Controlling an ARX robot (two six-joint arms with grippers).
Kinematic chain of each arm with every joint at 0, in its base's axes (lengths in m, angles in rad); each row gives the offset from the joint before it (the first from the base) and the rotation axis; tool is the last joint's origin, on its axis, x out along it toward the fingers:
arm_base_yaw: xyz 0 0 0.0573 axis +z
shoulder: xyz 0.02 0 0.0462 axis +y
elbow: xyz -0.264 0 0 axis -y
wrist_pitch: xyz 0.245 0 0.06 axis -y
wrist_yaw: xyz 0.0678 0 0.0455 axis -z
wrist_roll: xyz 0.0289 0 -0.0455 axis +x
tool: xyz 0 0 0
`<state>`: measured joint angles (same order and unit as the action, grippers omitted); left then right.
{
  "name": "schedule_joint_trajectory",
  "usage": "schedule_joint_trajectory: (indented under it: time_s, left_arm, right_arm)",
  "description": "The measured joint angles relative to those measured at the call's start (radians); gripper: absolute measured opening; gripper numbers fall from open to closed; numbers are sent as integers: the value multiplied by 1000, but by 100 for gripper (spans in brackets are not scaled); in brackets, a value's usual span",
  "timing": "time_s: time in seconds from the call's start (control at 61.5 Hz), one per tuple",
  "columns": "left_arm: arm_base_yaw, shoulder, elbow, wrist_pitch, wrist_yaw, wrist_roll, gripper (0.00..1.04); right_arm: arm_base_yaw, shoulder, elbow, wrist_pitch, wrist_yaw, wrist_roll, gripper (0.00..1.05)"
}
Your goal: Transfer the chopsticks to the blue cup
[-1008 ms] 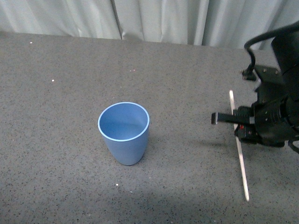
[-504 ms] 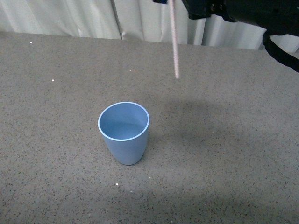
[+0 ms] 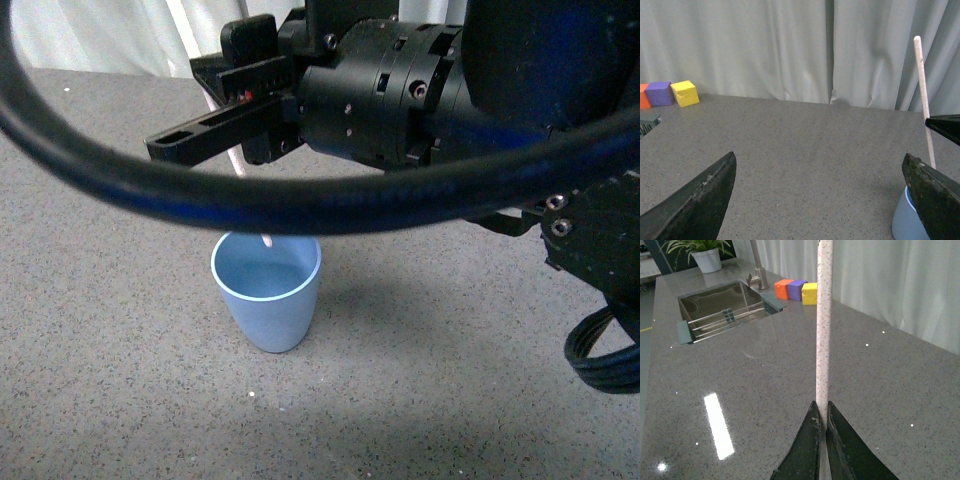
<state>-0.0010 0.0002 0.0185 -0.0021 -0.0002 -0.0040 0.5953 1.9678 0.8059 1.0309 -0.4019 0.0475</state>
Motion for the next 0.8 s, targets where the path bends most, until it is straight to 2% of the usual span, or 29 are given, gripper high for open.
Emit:
schedule_joint_trajectory:
  time_s: [0.553,0.797]
  left_arm:
    - [0,0,0,0,0,0,98]
    - [0,0,0,0,0,0,98]
  right_arm:
    - [-14,109,-55,30,-7,-21,1]
    - [-29,83,-83,46,-27,-14,41]
